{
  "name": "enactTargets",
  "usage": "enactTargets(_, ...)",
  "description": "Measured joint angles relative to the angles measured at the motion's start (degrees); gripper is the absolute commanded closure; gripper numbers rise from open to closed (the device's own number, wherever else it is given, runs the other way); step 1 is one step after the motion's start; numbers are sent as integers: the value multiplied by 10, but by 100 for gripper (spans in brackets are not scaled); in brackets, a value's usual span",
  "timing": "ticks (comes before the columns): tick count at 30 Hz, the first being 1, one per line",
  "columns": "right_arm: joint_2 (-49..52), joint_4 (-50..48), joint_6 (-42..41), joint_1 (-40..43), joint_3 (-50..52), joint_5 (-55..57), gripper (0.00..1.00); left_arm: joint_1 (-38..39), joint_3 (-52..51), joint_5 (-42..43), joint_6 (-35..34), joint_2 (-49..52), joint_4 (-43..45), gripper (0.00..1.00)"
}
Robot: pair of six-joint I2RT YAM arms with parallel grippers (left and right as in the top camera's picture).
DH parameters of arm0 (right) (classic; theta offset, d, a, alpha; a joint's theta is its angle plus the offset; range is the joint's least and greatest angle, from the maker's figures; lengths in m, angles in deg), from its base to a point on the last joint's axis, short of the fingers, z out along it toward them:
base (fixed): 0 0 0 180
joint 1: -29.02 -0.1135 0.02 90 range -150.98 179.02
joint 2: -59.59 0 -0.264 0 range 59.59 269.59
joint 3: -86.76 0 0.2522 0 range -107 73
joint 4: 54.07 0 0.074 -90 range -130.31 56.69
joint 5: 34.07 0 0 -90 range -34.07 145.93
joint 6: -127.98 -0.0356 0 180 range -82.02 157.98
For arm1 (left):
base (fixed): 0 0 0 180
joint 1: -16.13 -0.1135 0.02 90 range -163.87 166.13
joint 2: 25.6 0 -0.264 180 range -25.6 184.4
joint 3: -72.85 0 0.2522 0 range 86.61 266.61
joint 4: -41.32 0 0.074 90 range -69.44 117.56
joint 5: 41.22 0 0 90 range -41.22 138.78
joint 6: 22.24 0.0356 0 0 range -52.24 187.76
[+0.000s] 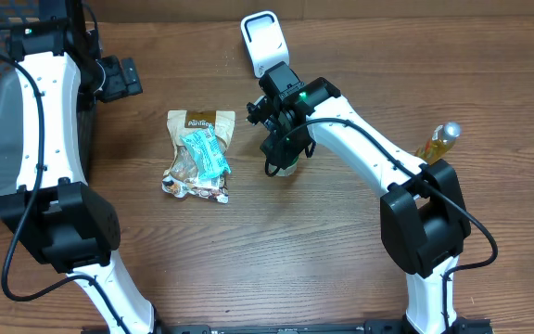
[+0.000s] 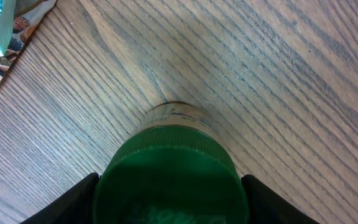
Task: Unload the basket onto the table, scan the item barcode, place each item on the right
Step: 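Lower the right gripper around the green-lidded jar, then close the right gripper on the jar lid and adjust grip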
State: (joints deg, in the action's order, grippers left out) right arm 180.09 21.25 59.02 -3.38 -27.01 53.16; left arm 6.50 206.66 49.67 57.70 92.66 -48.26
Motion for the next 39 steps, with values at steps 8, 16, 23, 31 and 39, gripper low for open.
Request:
enactTargets(8, 0, -1, -51, 0, 0, 3, 47, 0, 0, 0, 0, 0, 0, 1)
enactTargets(16, 0, -2, -197, 0, 0, 31, 50, 0, 0, 0, 0, 0, 0, 0)
enactTargets(23, 0, 4, -395, 0, 0, 46, 55, 0, 0, 0, 0, 0, 0, 0)
enactTargets(31, -2, 9, -556, 1, 0, 5, 38, 0, 0, 0, 0, 0, 0, 1)
enactTargets(39, 0, 22, -591, 3, -1, -30, 17, 0, 0, 0, 0, 0, 0, 1)
